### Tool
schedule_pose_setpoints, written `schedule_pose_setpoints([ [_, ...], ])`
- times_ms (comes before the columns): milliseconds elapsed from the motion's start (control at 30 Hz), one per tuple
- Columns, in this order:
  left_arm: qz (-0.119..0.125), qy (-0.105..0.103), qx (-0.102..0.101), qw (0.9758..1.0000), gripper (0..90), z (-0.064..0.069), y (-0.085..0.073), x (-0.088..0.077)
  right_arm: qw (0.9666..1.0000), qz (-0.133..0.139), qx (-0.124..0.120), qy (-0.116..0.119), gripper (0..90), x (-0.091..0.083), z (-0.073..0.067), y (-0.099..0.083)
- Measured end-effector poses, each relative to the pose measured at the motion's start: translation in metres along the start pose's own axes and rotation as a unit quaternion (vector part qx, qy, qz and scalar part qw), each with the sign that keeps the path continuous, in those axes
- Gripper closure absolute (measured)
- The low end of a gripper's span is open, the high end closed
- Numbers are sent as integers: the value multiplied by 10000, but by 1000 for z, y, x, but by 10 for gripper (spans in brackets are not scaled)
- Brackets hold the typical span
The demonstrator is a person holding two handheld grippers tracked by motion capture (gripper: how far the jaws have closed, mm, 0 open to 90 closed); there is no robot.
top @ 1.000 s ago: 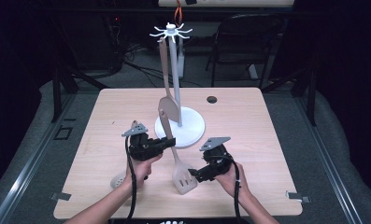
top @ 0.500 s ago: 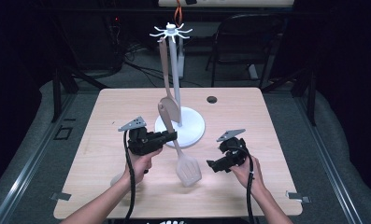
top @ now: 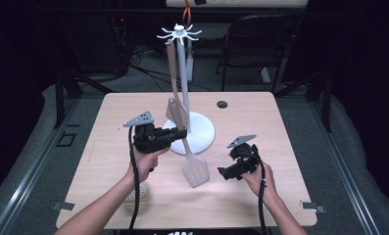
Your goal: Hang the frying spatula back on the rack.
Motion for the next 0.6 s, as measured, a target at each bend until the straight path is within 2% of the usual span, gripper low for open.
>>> schedule_pose_setpoints([
  [267, -1, 108, 192, 9998, 773, -4, 14, 2, 10000, -12, -7, -19, 0, 1, 1, 0],
  [467, 3, 189, 237, 9995, 773, -8, 24, 3, 10000, 9, 35, 53, 0, 0, 1, 0],
  [600, -28, 225, 327, 9992, 773, -11, 30, 4, 10000, -3, 1, 19, 0, 1, 0, 1],
])
Point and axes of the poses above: each handheld gripper's, and its own axes: x roughly forward along the jaws, y roughly out of its top, z roughly to its right, the point moved 1 cm from there along x, roughly forward along the jaws, and after that the axes turned 4 degrees about -y, right-handed, at the moved point
